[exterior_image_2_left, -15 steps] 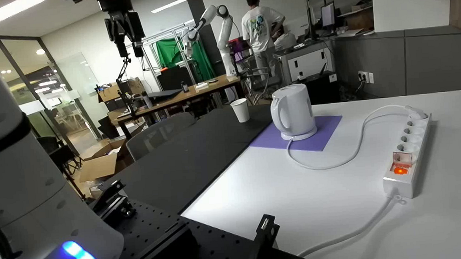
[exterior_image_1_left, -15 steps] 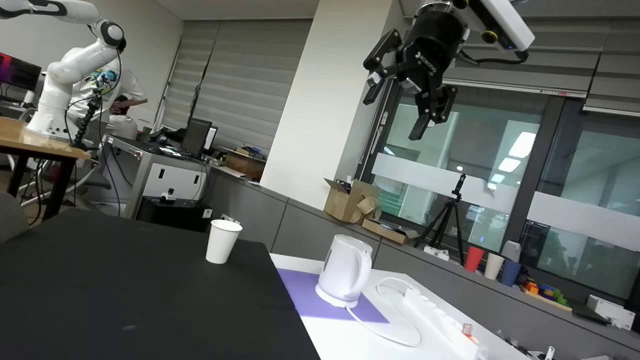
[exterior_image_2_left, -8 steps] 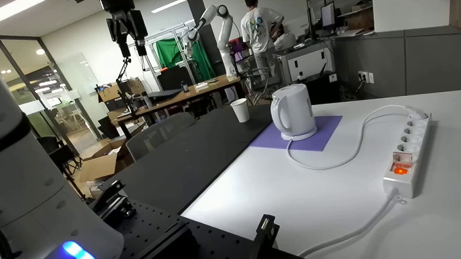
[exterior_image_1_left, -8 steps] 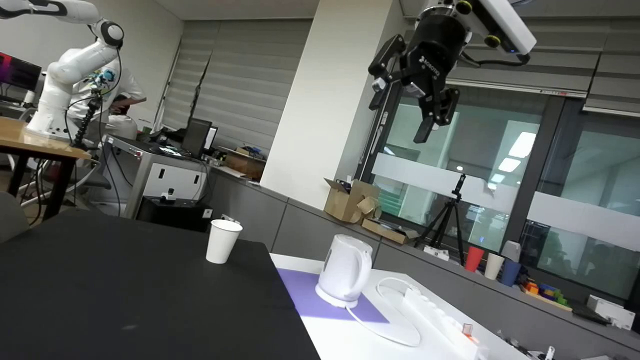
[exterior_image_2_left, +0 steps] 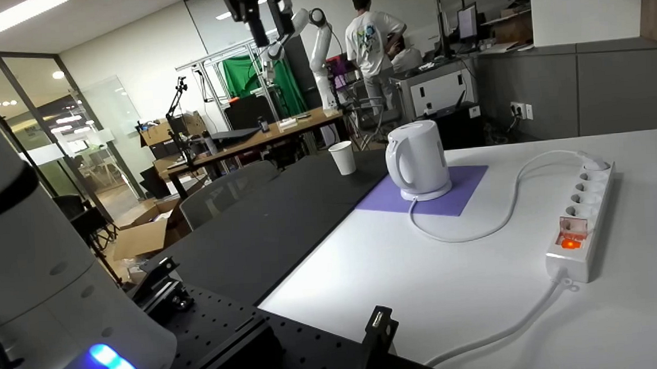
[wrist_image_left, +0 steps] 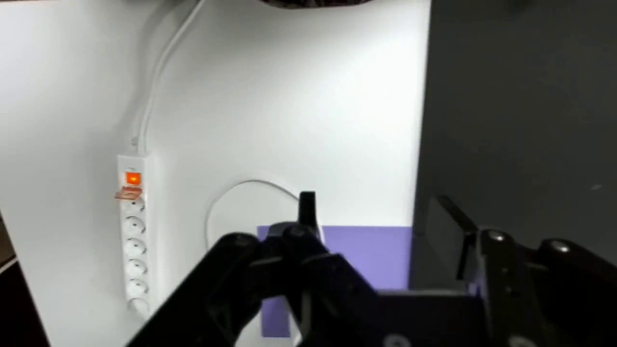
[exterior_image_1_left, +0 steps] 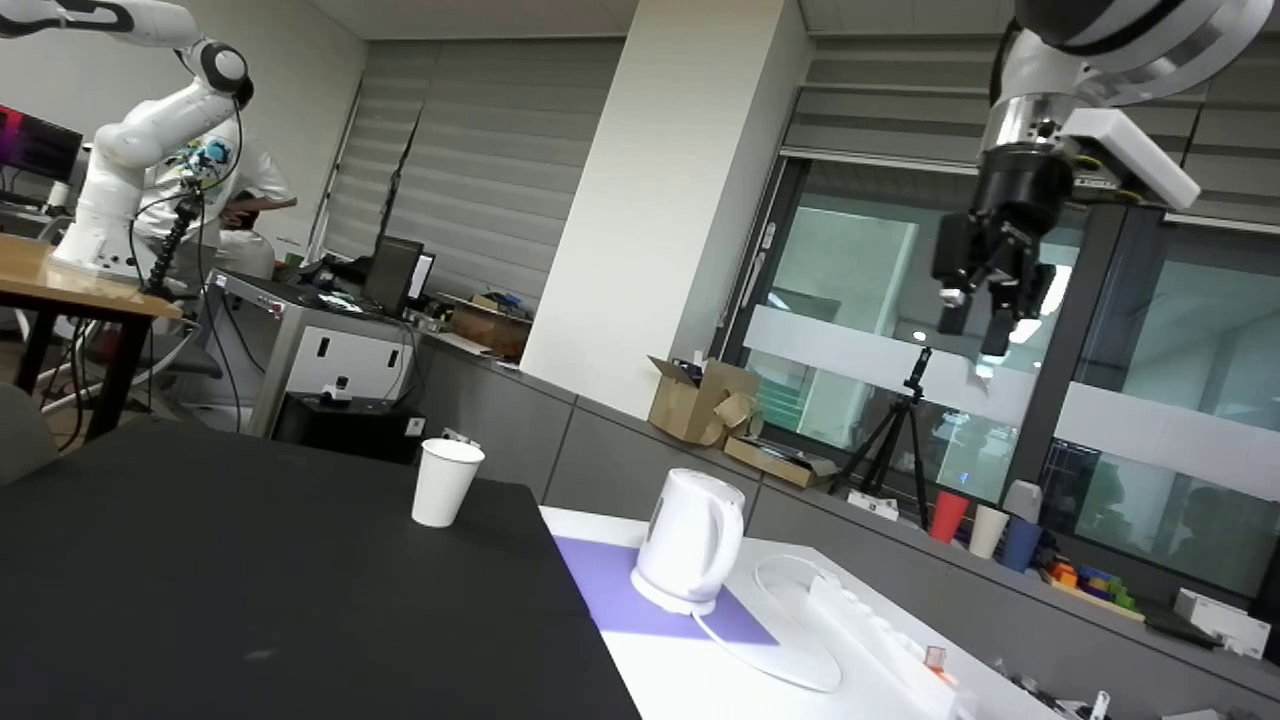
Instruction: Turn off the switch on the adapter
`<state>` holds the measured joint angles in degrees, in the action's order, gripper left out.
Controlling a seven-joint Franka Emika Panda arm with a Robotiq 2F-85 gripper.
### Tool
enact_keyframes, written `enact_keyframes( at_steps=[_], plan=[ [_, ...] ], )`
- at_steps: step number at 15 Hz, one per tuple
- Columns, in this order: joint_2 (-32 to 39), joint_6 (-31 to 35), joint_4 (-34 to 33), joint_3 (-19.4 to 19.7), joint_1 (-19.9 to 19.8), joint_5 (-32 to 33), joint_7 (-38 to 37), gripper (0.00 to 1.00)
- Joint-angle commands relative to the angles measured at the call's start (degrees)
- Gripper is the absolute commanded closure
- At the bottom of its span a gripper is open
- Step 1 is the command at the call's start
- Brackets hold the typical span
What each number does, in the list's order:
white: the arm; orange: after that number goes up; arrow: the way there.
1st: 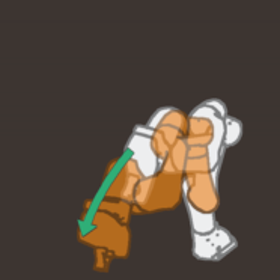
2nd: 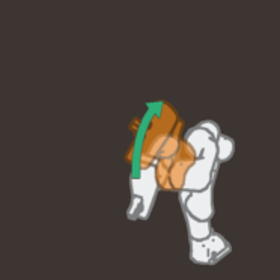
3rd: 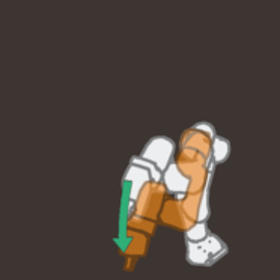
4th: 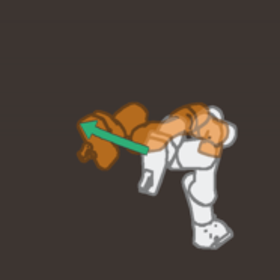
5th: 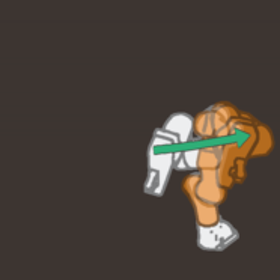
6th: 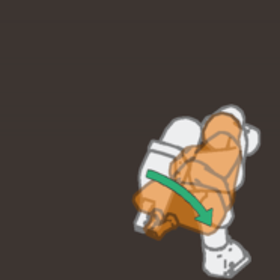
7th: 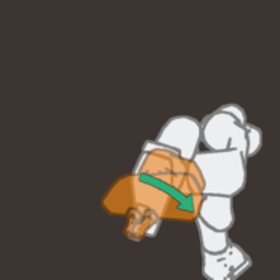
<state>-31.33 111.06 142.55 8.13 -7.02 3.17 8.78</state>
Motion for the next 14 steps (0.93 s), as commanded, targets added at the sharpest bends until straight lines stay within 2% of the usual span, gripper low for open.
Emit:
enact_keyframes(
  at_steps=[1,3,4,6,7,14],
  plan=[
    [6.2,1.1,-5.4,6.8,-4.1,6.3,9.1,0.68],
    [10.5,4.4,-8.4,9.5,-6.4,10.0,11.5,0.81],
    [5.0,3.6,-3.6,8.3,-5.4,7.7,10.2,0.63],
    [8.4,5.0,-5.8,9.8,-6.8,9.1,11.9,0.77],
    [9.5,5.1,-6.5,9.9,-6.8,9.2,12.1,0.81],
    [10.2,5.1,-7.1,9.4,-6.6,9.2,12.0,0.81]
  ],
)
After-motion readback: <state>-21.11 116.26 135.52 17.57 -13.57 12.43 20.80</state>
